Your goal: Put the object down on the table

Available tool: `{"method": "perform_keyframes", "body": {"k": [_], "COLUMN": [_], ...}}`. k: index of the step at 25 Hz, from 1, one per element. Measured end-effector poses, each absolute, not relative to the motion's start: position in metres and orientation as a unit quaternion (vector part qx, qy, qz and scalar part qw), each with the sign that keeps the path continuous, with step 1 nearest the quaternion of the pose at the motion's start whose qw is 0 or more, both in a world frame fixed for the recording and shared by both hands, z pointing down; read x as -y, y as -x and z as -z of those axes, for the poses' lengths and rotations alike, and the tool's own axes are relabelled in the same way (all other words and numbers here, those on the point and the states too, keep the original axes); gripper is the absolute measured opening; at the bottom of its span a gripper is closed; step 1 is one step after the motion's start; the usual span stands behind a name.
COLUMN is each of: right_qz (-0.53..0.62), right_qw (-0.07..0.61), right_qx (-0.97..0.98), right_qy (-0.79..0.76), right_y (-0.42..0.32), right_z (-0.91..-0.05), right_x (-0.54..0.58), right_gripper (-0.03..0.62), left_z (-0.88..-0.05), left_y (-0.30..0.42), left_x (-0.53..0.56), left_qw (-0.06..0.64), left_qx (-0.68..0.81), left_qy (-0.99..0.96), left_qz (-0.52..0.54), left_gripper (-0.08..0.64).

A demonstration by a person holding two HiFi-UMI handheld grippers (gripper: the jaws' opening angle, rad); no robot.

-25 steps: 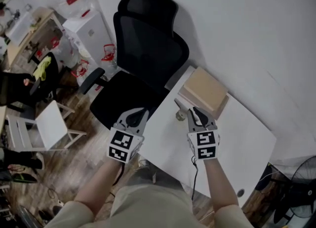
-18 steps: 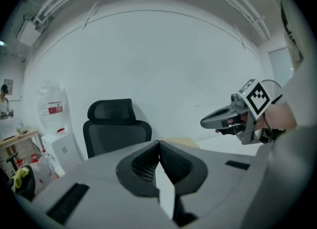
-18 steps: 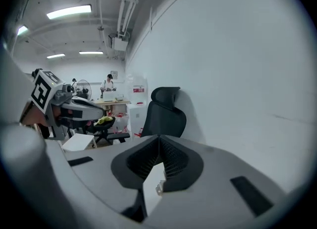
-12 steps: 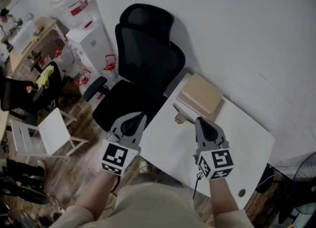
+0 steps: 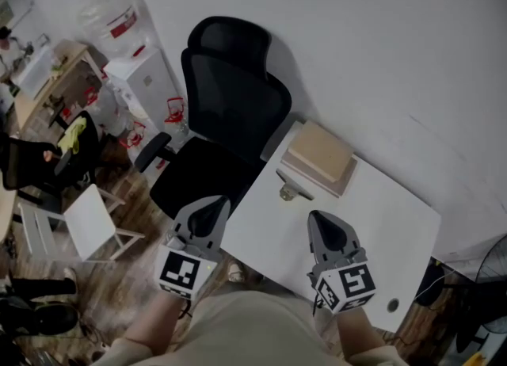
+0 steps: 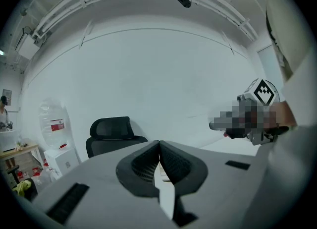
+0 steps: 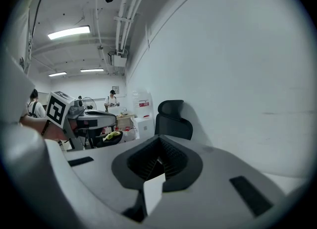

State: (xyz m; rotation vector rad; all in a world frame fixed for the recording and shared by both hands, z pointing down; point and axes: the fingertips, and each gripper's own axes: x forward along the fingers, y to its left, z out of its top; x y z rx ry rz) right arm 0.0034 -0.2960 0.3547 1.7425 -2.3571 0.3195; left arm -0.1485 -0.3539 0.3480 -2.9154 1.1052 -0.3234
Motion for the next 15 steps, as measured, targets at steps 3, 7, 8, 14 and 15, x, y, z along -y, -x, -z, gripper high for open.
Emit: {"method": "perform_keyframes", "body": {"k": [3, 7, 8, 14, 15], "right_qz": [-0.110, -0.109, -0.108, -0.108, -0.108], "right_qw": [0.098, 0.098, 0.099, 0.102, 0.103], "right_qx": [0.801, 0.800, 0.799, 0.796, 0.795], "right_qy": [-0.581, -0.582, -0.583, -0.587, -0.588], "right_y": [0.003, 0.004, 0.004, 0.003, 0.004], "right_z": [-0.358, -0.358, -0.356, -0.351, -0.351], "right_x": [0.290, 0.289, 0.289, 0.288, 0.288], "right_gripper": [0.023, 0.023, 0.023, 0.021, 0.021], "left_z": [-0.354, -0.359, -0.358, -0.350, -0.349], "left_y": [0.149, 0.151, 0.152, 0.154, 0.154], "left_x": [0.347, 0.342, 0.342, 0.342, 0.343], "left_qw": [0.002, -0.002, -0.002, 0.002, 0.002], "left_qx": [-0.350, -0.348, -0.348, -0.347, -0.348], "left_qy": [0.931, 0.931, 0.931, 0.931, 0.931], "left_qz": [0.107, 0.111, 0.112, 0.112, 0.110], "left_gripper": [0.020, 0.020, 0.020, 0.020, 0.020]}}
